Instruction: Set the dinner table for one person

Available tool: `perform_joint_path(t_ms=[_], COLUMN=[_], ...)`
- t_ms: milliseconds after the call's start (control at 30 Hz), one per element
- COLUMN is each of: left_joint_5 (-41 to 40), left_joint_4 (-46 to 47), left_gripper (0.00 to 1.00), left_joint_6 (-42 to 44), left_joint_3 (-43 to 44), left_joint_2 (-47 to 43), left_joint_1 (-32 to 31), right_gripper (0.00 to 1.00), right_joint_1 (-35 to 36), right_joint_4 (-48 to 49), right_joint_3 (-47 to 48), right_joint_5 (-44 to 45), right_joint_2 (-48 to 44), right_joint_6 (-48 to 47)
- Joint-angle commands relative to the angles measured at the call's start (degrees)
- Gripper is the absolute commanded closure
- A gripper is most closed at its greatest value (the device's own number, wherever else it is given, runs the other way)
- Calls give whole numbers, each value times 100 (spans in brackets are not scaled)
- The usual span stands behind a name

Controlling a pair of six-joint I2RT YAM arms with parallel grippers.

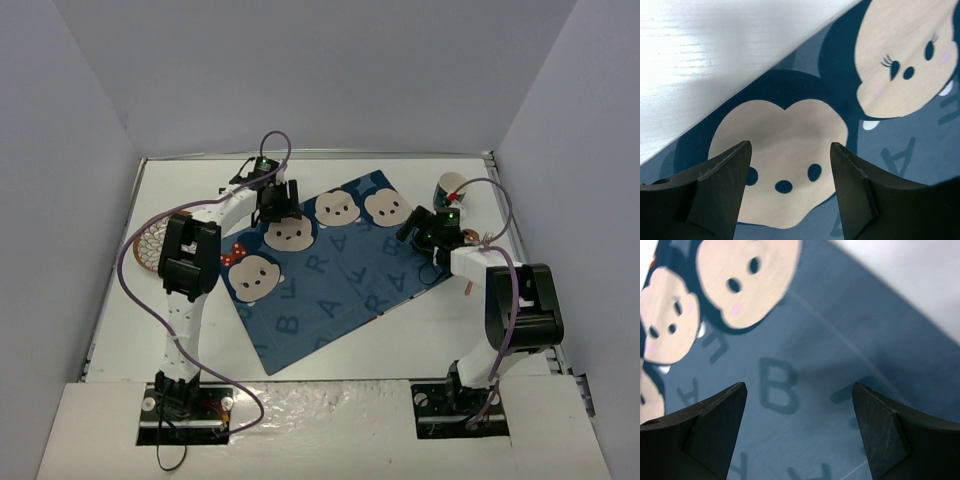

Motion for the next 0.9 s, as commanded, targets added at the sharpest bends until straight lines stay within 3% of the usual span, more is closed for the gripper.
perform_joint_path(t_ms=[0, 533, 867], left_joint_5=[-57, 67, -147], left_joint_4=[70, 105, -235], left_gripper=[40, 39, 12], left_joint_6=[34, 13, 27], left_joint_3=[174, 269, 766], left_joint_2=[77, 221, -869], left_joint_1=[122, 257, 288], right_gripper=[18, 18, 12], right_joint_1=[-390, -965, -309], right_joint_4=[544, 604, -298], right_joint_3=[-272, -425, 694], right_joint_5=[146, 122, 348], right_joint_2=[-8, 123, -1169], right_joint_6=[167, 70, -511])
